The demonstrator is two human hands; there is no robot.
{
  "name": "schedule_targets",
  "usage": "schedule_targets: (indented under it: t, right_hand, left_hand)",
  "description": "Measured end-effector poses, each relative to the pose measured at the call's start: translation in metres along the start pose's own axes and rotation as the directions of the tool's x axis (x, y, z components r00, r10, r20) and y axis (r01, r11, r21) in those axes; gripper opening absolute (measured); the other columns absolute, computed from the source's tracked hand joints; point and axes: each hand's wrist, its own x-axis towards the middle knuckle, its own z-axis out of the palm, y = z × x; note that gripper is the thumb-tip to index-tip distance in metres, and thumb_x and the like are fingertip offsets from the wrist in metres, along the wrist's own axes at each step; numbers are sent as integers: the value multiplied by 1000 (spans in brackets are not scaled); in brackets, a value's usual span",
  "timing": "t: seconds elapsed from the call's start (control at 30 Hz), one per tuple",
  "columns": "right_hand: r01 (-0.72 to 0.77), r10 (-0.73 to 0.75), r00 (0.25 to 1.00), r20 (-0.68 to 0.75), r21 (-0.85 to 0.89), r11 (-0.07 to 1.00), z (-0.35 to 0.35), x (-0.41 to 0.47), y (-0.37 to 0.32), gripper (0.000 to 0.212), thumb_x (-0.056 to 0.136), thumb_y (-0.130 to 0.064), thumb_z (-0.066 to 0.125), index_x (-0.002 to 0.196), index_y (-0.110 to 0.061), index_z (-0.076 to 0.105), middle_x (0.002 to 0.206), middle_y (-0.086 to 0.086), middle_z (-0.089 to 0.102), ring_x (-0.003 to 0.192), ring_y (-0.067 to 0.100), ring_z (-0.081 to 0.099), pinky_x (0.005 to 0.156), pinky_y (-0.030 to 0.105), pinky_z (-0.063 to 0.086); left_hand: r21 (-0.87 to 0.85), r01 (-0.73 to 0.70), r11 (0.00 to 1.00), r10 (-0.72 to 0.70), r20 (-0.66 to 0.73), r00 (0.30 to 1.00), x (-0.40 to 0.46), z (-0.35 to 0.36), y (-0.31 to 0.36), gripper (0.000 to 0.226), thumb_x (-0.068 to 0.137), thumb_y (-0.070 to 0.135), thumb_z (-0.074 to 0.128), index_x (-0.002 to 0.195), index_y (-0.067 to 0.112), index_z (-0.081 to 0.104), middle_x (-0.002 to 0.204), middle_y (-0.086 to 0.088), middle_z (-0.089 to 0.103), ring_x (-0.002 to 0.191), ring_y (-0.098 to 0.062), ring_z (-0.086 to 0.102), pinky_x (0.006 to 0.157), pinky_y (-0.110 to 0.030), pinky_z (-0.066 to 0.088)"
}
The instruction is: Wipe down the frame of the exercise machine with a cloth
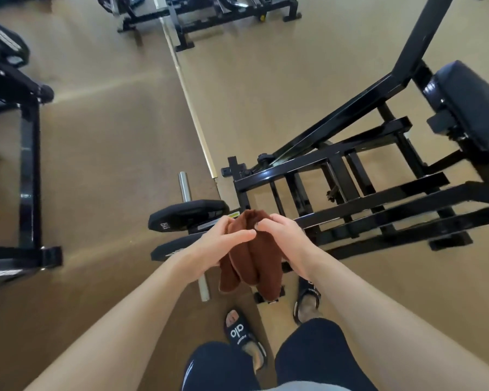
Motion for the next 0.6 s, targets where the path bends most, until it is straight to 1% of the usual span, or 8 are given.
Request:
schedule_targets:
  t: [0.1, 0.13, 0.2, 0.27, 0.37, 0.43, 0.5, 0.6]
  right_hand:
    - [-14, 18, 999, -32, 123, 992, 13, -21, 4, 29, 98, -41, 64, 117, -21, 65, 112, 7, 70, 108, 27, 66, 97, 48, 55]
    - [-12, 19, 999, -41, 161, 987, 13, -27, 4, 27, 98, -41, 65, 117, -21, 65, 112, 7, 70, 107, 27, 67, 94, 46, 57]
    - [-8, 20, 998, -54, 219, 976, 11, -38, 4, 25, 98, -40, 65, 116, -22, 64, 111, 6, 70, 104, 26, 67, 86, 40, 59]
    - [-27, 35, 999, -23, 266, 964, 6, -46, 5, 31, 97, -43, 65, 119, -22, 63, 113, 7, 71, 105, 27, 68, 89, 41, 60]
    - [-76, 45, 992, 118, 275, 958, -8, -56, 9, 42, 94, -45, 70, 127, -20, 60, 120, 9, 71, 110, 31, 69, 98, 49, 57]
    - [-66, 29, 985, 170, 218, 974, -17, -63, 11, 43, 93, -43, 72, 128, -21, 61, 121, 9, 72, 113, 32, 68, 100, 52, 56]
    - [-32, 0, 989, 149, 210, 977, -23, -68, 12, 44, 92, -42, 74, 128, -19, 64, 120, 9, 72, 112, 33, 69, 100, 52, 55]
    - [3, -28, 995, 100, 241, 971, -28, -72, 10, 43, 92, -42, 73, 126, -17, 66, 117, 10, 73, 108, 33, 71, 98, 53, 57]
  left_hand:
    - [108, -54, 993, 57, -25, 998, -20, -4, -3, 37, 92, 48, 72, 122, 36, 54, 113, 10, 69, 96, -5, 70, 68, -19, 56]
    - [118, -60, 991, 65, -39, 997, -24, -4, -2, 33, 93, 44, 71, 122, 34, 57, 112, 9, 70, 95, -5, 71, 68, -19, 56]
    - [111, -64, 992, 71, -57, 996, -29, -3, 2, 25, 96, 37, 67, 120, 32, 61, 111, 4, 72, 98, -12, 72, 79, -30, 61]
    - [109, -79, 991, 86, -66, 994, -32, -1, 6, 17, 99, 31, 61, 116, 30, 64, 111, 0, 72, 101, -18, 71, 87, -36, 61]
    - [109, -104, 989, 113, -76, 991, -38, 6, 12, 18, 101, 20, 53, 111, 26, 67, 111, -4, 72, 102, -21, 70, 82, -33, 60]
    - [105, -110, 988, 119, -87, 989, -43, 11, 14, 22, 99, 13, 48, 105, 21, 68, 105, -7, 71, 101, -23, 70, 87, -40, 61]
    - [124, -113, 986, 125, -91, 988, -49, 16, 16, 25, 98, 9, 46, 102, 19, 69, 100, -9, 69, 98, -25, 70, 91, -45, 61]
    - [156, -136, 978, 154, -110, 982, -54, 22, 23, 25, 101, 10, 46, 105, 20, 68, 103, -10, 71, 94, -24, 73, 81, -39, 64]
